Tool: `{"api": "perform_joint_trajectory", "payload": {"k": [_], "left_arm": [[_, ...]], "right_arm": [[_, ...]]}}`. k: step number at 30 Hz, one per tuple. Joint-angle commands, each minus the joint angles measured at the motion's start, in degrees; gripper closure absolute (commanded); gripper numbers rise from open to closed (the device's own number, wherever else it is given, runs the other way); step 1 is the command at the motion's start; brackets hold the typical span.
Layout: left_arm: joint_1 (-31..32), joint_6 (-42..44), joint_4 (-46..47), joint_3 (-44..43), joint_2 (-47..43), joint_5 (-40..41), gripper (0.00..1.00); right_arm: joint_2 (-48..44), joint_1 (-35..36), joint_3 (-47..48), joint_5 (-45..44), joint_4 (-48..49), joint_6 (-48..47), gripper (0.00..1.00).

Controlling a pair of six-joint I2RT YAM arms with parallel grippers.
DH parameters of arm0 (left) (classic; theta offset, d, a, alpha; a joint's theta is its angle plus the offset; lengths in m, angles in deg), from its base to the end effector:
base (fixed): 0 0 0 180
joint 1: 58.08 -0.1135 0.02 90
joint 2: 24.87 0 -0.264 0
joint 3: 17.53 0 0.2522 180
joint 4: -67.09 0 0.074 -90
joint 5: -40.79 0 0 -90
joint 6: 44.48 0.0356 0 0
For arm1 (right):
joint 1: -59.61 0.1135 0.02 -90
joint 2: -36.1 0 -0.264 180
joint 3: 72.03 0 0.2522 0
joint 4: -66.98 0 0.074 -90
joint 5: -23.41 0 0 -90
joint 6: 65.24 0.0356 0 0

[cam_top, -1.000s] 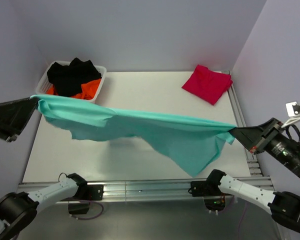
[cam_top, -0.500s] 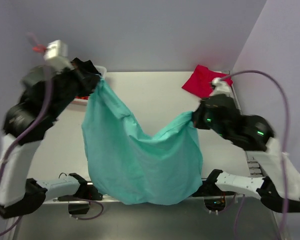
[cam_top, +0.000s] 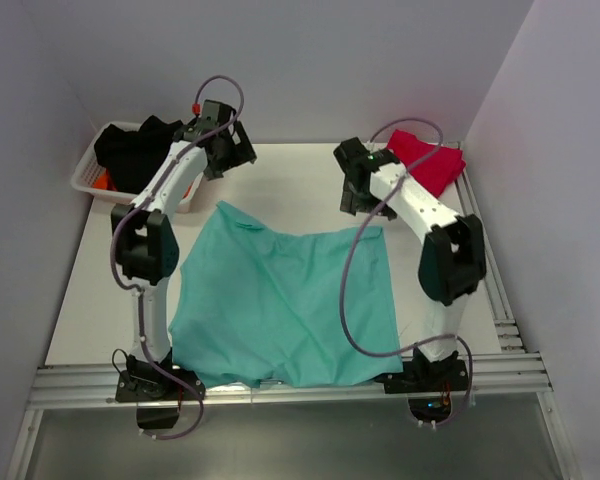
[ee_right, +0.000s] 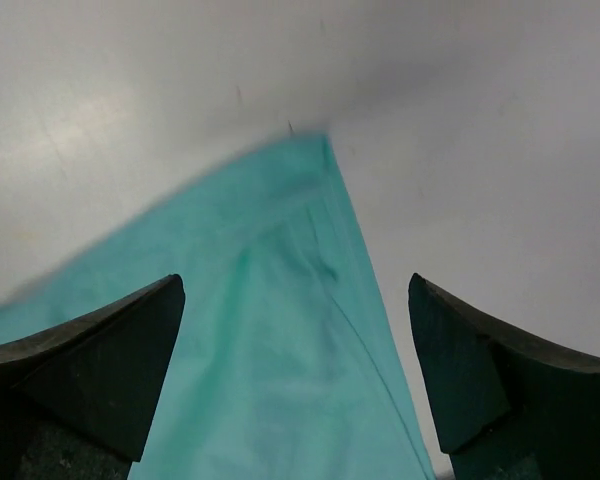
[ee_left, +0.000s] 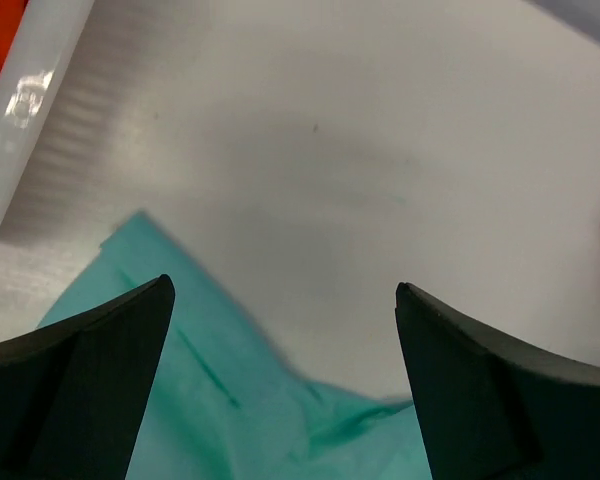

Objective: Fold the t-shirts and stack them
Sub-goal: Flatten the tshirt out

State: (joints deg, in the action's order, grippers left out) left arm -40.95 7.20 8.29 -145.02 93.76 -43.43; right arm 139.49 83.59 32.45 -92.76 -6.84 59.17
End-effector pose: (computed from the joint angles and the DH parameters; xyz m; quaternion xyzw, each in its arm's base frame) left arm 0.4465 -0.1339 0.3003 -0.1895 0.9191 -0.1172 0.3248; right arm 0.3396 0.1339 0.2739 0.1214 0.9559 -0.1241 0.2368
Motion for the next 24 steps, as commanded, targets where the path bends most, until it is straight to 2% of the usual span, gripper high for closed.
{"api": "perform_joint_trajectory", "payload": {"k": [1,2,5,7,9,10,12,13,14,15,17,18,19,21,22,24], "left_arm": [[0.54,-2.36,-4.89,-17.02,0.37,1.07,0.01],[0.72,-2.37,-4.1,-18.88,-0.32,1.25,0.0],[0.89,-1.75,-2.51,-16.36,-5.24,0.38,0.0],[0.89,-2.1,-3.12,-13.64,-9.88,0.02,0.0],[1.51,-2.8,-3.39,-5.22,-14.02,1.42,0.0],[1.94,-2.98,-2.96,2.56,-18.74,2.73,0.02],[3.35,-3.59,-0.51,11.21,-25.68,4.32,0.05],[3.53,-3.95,0.29,19.08,-27.55,4.41,0.07],[3.79,-4.38,1.08,22.73,-29.31,4.24,0.1],[3.79,-5.0,1.87,25.72,-31.59,3.89,0.13],[3.88,-5.35,2.84,33.38,-32.93,3.36,0.27],[3.88,-5.79,3.81,35.23,-33.54,2.84,0.34],[3.88,-6.06,4.34,38.03,-33.55,2.22,0.48],[3.79,-6.32,5.39,39.37,-31.72,1.43,0.59],[3.79,-6.32,6.01,39.55,-30.66,0.21,0.69],[3.79,-6.15,6.01,38.33,-26.37,-0.07,0.78]], "right_arm": [[5.66,-2.27,12.7,-5.73,-3.13,-1.72,0.0],[6.81,-2.89,18.39,-5.99,-5.75,-1.72,0.0],[8.75,-3.07,25.01,-5.65,-9.46,-2.15,0.0],[6.22,-2.98,24.25,-3.11,-9.3,-2.51,0.0],[0.95,-2.98,18.2,3.47,-6.32,-2.69,0.04],[-0.81,-2.9,15.57,6.11,-5.09,-2.6,0.09],[-5.73,-2.55,7.49,12.53,-1.75,-2.16,0.16],[-7.14,-2.37,4.5,14.46,-0.69,-2.16,0.21],[-8.98,-2.19,-0.75,17.44,1.76,-2.33,0.29],[-9.43,-2.02,-2.98,21.13,2.39,-2.16,0.5],[-9.79,-1.93,-8.33,22.74,3.62,-1.9,0.78],[-9.53,-1.84,-9.67,23.35,4.06,-1.63,0.99],[-9.35,-1.75,-11.07,23.62,4.59,-1.63,1.0],[-7.95,-1.84,-13.54,24.76,6.7,-2.07,1.0],[-7.16,-1.84,-13.9,24.85,7.05,-1.9,1.0],[-4.0,-1.84,-13.29,25.29,8.02,-2.51,1.0]]}}
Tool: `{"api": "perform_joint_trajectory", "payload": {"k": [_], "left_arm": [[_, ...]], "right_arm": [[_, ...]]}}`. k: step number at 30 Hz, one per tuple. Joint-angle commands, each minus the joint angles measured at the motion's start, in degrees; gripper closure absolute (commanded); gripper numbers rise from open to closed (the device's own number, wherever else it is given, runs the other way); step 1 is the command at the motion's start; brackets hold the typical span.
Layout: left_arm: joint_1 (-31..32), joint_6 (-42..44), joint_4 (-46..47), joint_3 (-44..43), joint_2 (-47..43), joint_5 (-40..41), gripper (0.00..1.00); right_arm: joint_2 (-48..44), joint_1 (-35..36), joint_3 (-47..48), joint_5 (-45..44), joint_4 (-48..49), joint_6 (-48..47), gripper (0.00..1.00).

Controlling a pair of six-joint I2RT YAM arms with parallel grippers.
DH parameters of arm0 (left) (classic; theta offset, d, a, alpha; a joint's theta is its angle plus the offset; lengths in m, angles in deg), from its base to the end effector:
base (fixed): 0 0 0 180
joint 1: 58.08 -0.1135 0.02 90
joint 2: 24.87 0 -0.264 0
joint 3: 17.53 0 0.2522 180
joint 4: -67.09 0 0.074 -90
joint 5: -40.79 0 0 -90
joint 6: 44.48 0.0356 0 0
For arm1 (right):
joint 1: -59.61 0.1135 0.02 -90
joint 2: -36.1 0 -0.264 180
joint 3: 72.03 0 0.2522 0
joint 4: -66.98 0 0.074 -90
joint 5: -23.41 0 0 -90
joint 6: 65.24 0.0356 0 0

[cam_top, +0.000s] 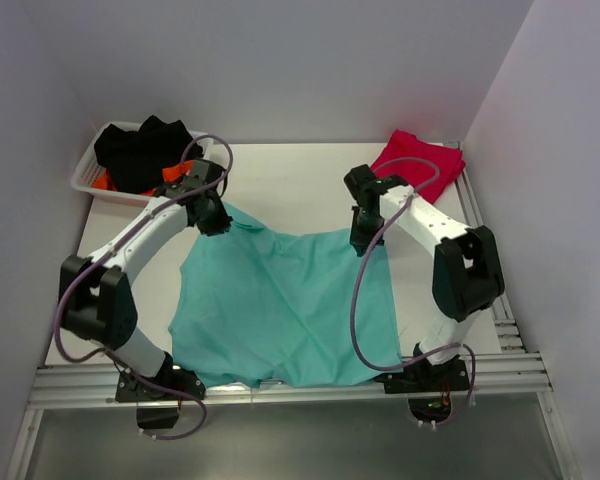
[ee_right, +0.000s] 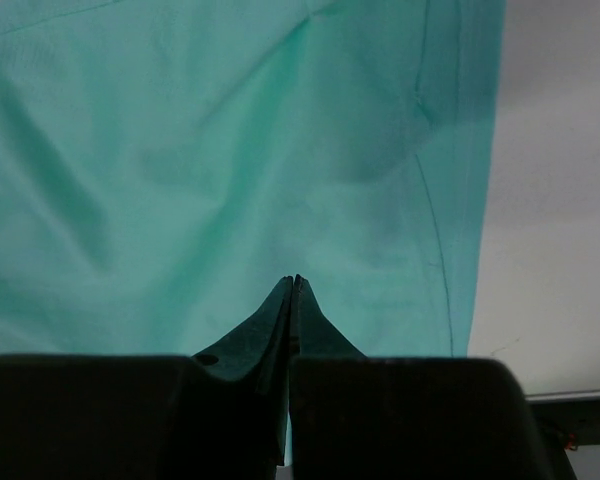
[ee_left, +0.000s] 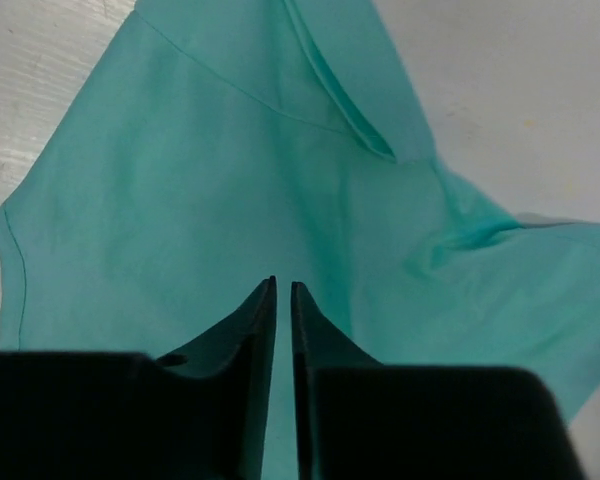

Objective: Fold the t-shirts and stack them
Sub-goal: Flatten the tshirt out

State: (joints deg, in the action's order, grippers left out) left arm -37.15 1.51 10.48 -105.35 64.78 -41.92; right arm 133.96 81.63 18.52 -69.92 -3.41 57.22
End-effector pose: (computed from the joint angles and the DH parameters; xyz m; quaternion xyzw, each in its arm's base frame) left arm 0.3077 -0.1128 0.2763 -0.2091 0.9375 -0.0941 0.2618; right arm 0.3063 0.1217 0.2359 0.0935 0.9894 0.0233 0.1084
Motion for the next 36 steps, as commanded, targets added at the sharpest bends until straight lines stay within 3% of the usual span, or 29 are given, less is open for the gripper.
{"api": "perform_joint_trajectory", "payload": {"k": [1,12,26,33,36], "left_arm": [[-0.01,-0.55,3.04,-3.35,4.2,-1.75,0.85],[0.16,-0.11,-2.15,-20.32,25.91,-3.25,0.97],[0.52,-1.96,-5.83,-31.39,38.92,-1.93,1.0],[-0.27,-3.8,-11.29,-58.95,56.15,-0.78,0.99],[-2.64,-7.66,-4.47,-61.91,59.59,-5.43,0.92]], "right_arm": [[2.76,0.13,1.68,2.37,4.76,-0.74,1.0],[19.38,-2.24,10.83,2.1,4.15,-2.06,1.0],[28.61,-12.08,19.09,3.07,1.25,-3.47,1.0],[30.11,-14.46,20.15,7.29,1.25,-3.47,1.0],[29.93,-14.9,19.54,8.34,1.69,-3.64,1.0]]}}
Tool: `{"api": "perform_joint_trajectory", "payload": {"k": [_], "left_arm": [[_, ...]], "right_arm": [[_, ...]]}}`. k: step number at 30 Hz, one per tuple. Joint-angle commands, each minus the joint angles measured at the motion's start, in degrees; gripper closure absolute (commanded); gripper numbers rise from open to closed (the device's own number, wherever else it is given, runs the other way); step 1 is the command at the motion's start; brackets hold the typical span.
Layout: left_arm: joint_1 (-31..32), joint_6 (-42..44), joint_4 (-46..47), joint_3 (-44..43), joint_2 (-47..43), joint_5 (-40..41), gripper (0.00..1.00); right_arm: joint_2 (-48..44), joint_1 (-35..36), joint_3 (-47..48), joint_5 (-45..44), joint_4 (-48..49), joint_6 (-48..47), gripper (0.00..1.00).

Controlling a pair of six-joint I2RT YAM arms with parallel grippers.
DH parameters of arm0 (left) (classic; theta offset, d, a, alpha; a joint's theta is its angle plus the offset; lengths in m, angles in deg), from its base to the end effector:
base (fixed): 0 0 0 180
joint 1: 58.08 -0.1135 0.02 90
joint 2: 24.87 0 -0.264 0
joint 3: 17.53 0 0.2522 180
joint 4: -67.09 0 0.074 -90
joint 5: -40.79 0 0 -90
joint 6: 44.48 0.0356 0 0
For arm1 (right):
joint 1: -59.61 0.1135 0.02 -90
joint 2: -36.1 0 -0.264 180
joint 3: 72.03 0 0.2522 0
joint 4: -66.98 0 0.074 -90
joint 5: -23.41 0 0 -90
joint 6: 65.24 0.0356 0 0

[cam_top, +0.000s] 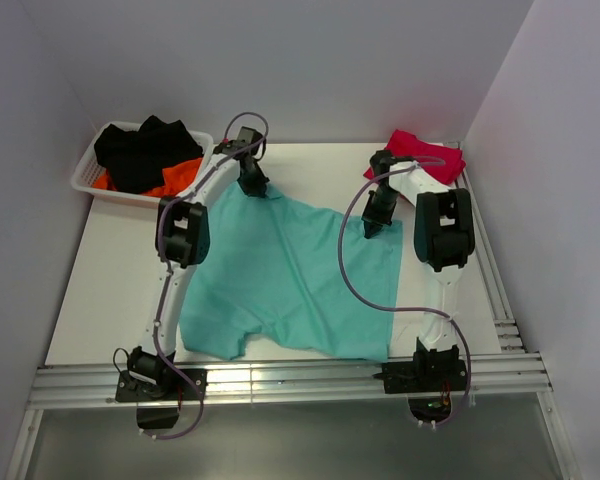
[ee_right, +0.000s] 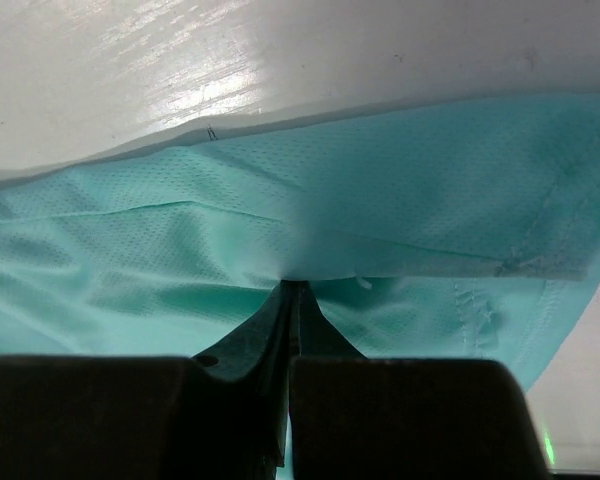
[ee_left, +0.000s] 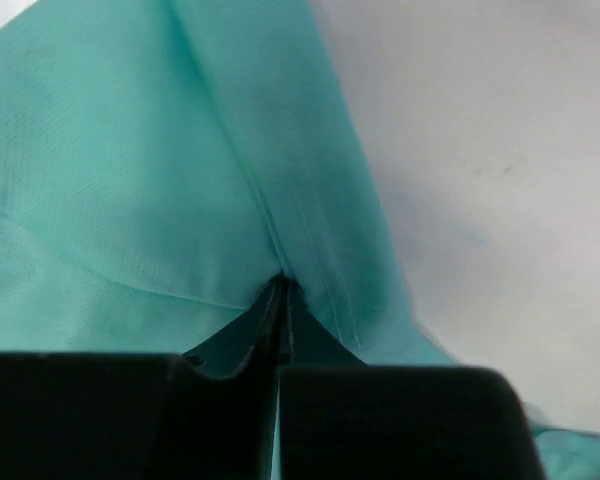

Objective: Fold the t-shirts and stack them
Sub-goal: Flatten the tshirt out

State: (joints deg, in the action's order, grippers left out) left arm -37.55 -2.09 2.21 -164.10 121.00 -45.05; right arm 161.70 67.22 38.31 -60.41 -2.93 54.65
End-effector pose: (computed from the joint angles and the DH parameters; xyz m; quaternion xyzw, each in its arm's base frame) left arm 0.5051 -0.1864 0.1661 -0.2359 0.9451 -0.0958 0.2048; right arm 0.4219 0.0602 0.1528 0.1905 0.9793 0.0645 0.0225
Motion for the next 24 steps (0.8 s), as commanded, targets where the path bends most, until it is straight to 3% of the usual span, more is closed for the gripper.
{"api": "perform_joint_trajectory", "payload": {"k": [1,2,5,6,9,10,12,15,18,19,21,24], "left_arm": [[-3.73,-6.24,7.13,-2.37,3.46,-3.62,0.89],[-4.36,-7.22,10.82,-1.41,3.2,-8.6,0.87],[-5.68,-10.73,31.62,-1.83,2.76,-17.06,0.66],[-5.68,-12.31,43.0,-4.18,2.59,-22.57,0.51],[-5.42,-20.31,61.49,-7.81,0.4,-25.08,0.27],[-5.42,-21.98,63.48,-7.64,-0.83,-24.56,0.21],[-5.42,-21.21,64.38,-5.71,-5.92,-24.38,0.11],[-6.03,-15.16,58.25,0.69,-14.44,-25.17,0.11],[-5.95,-5.58,45.78,11.06,-24.9,-22.46,0.14],[-5.68,-0.69,38.01,13.96,-29.88,-17.31,0.15],[-4.9,4.25,32.94,23.62,-34.4,-12.62,0.17],[-4.71,5.6,25.9,35.76,-40.38,-5.93,0.23]], "right_arm": [[2.11,-0.67,-0.25,-0.99,1.29,-1.15,1.0],[2.1,-0.76,-0.33,-0.73,1.3,-1.15,1.0],[2.1,-0.94,-0.25,-0.81,1.38,-1.24,1.0],[2.02,-0.94,-0.25,-1.07,1.38,-1.41,1.0],[2.28,-0.94,0.28,-1.78,1.39,-1.41,1.0],[2.37,-0.94,0.54,-1.87,1.3,-1.5,1.0],[2.28,-0.94,1.16,-2.56,1.03,-1.76,1.0],[0.97,-0.94,2.03,-3.8,0.33,-1.85,1.0],[-1.92,-0.85,3.0,-5.21,-0.72,-1.42,1.0],[-2.9,-0.85,3.18,-5.47,-1.07,-1.24,1.0],[-6.22,-0.68,3.44,-5.73,-1.34,-0.63,1.0],[-9.66,0.29,3.53,-3.9,-1.69,0.34,1.0]]}}
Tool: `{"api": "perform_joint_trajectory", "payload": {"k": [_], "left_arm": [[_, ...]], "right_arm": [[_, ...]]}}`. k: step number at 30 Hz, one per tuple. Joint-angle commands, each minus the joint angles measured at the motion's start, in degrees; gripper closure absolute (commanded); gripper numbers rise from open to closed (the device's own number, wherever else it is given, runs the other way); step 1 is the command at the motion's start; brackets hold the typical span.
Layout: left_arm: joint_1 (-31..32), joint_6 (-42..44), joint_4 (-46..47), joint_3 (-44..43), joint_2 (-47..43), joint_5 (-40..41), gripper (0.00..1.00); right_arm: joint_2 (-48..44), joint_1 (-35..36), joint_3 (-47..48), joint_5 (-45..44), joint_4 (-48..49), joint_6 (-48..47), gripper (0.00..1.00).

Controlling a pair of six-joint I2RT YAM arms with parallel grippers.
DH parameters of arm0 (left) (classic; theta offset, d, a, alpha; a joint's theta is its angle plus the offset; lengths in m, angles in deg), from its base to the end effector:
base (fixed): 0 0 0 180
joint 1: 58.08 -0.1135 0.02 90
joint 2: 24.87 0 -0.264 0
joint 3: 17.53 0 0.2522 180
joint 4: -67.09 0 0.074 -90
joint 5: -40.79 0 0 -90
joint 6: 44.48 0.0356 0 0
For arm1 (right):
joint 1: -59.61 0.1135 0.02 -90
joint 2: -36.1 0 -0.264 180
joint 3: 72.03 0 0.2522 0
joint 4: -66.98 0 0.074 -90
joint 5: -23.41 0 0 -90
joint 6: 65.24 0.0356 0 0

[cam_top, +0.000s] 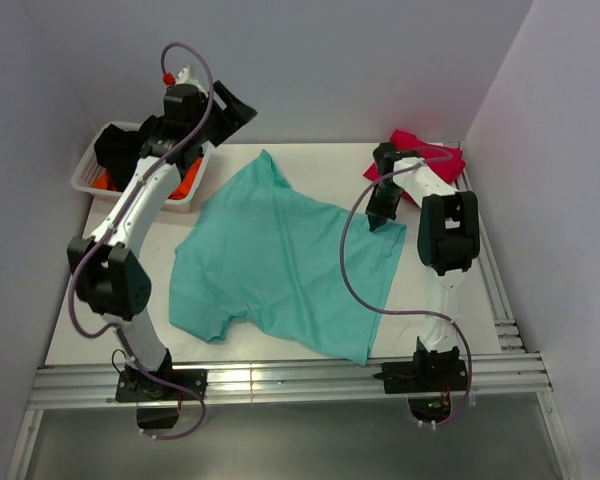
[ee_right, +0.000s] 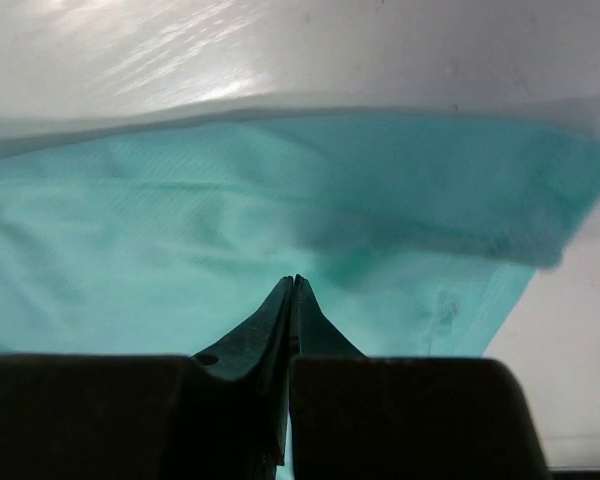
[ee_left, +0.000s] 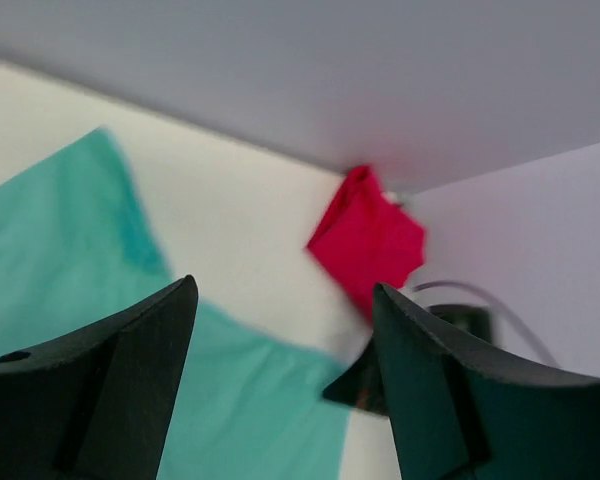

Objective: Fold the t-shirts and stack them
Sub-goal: Flatten the tshirt out

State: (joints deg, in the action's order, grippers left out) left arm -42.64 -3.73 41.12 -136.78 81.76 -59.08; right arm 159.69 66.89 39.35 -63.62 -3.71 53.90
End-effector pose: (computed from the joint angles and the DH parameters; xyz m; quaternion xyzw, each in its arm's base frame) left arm 0.4300 -0.1251 0.3964 -0.1762 0.7633 -0.3876 0.4859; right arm 0.4224 0.0558 0.1714 0.1876 0.9800 0.0439 0.0507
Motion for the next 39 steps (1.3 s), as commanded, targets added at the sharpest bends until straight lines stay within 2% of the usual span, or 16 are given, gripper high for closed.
{"api": "perform_joint_trajectory", "payload": {"k": [1,2,5,8,11,14,18,23,29,33,39], "left_arm": [[0.29,7.94,-14.5,10.72,-2.64,9.59,0.24],[0.29,8.12,-16.86,14.57,-3.26,11.87,0.25],[0.2,8.3,-20.04,18.99,-3.19,14.6,0.29],[0.03,8.21,-25.66,20.15,-1.25,15.58,0.35],[0.03,7.68,-27.87,23.91,-1.42,16.46,0.38],[-0.15,6.46,-27.08,28.32,-3.09,17.08,0.39],[-0.15,4.87,-28.57,29.64,-4.85,18.21,0.39],[-0.24,5.83,-32.52,27.36,-7.31,19.62,0.38],[-0.68,6.54,-35.43,27.18,-9.77,21.73,0.38],[-1.11,5.67,-35.43,29.46,-12.23,21.03,0.39],[-0.68,3.21,-31.31,34.99,-13.73,14.99,0.44]], "right_arm": [[-8.27,0.97,2.57,0.19,-1.6,1.35,1.0],[-8.8,1.93,2.83,2.12,-1.87,1.61,1.0],[-11.87,4.3,1.62,2.49,-3.1,2.23,1.0],[-15.65,7.65,-1.55,3.1,-2.58,2.84,1.0],[-19.43,9.14,-11.36,5.29,0.93,4.68,1.0],[-19.35,9.23,-17.37,6.71,5.41,5.31,1.0],[-13.04,8.97,-17.3,6.8,7.88,4.34,1.0],[-6.09,4.85,-13.78,5.83,7.01,3.73,1.0],[-4.85,-2.35,-14.65,1.62,5.34,4.25,1.0],[-4.15,-8.59,-14.31,2.3,5.59,3.47,1.0],[-2.83,-8.26,-9.3,7.58,6.22,-0.4,1.0]]}}
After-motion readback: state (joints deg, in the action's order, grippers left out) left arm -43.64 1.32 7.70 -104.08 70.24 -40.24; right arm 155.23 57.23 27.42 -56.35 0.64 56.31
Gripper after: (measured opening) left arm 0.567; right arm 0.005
